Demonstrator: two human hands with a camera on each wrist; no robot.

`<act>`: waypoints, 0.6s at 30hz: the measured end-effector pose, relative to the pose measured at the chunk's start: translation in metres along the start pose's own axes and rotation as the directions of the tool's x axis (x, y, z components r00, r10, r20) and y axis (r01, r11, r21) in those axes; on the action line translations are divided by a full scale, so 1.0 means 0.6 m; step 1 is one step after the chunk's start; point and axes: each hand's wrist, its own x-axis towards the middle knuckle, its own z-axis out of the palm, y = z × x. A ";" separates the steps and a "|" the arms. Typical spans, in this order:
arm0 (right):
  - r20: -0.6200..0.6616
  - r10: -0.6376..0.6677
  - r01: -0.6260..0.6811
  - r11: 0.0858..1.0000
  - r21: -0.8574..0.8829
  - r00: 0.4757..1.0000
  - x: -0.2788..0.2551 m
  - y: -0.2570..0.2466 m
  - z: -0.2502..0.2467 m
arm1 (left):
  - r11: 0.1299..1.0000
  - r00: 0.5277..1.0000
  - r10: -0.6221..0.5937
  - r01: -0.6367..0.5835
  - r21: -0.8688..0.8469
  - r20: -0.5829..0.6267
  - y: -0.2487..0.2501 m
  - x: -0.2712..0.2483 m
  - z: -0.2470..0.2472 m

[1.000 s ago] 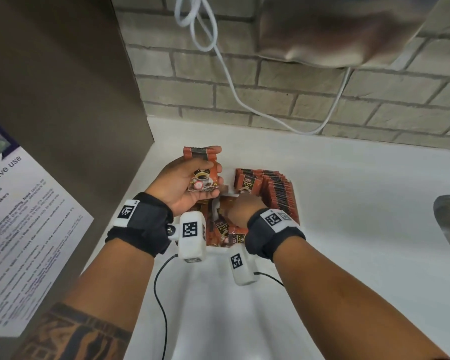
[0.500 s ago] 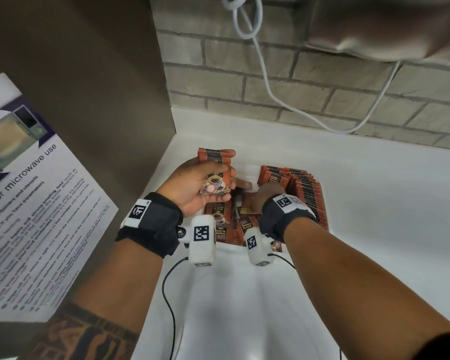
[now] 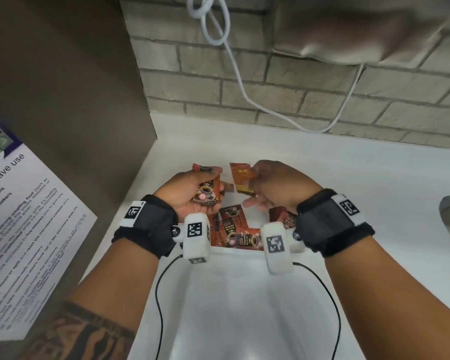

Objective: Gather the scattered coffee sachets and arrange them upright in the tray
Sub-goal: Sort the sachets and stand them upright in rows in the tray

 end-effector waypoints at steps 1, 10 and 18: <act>-0.028 -0.125 0.125 0.992 -0.030 0.992 -0.009 0.002 0.001 | 1.000 1.000 -0.018 0.017 0.018 0.008 -0.002 0.002 0.006; -0.287 -0.377 0.350 0.926 -0.142 0.880 -0.040 0.057 -0.006 | 0.987 0.983 0.099 -0.117 0.113 0.154 -0.017 -0.003 0.054; -0.135 -0.399 0.379 0.913 -0.151 0.907 -0.051 0.018 -0.076 | 0.909 0.943 0.272 -0.318 0.271 0.192 -0.032 -0.009 0.077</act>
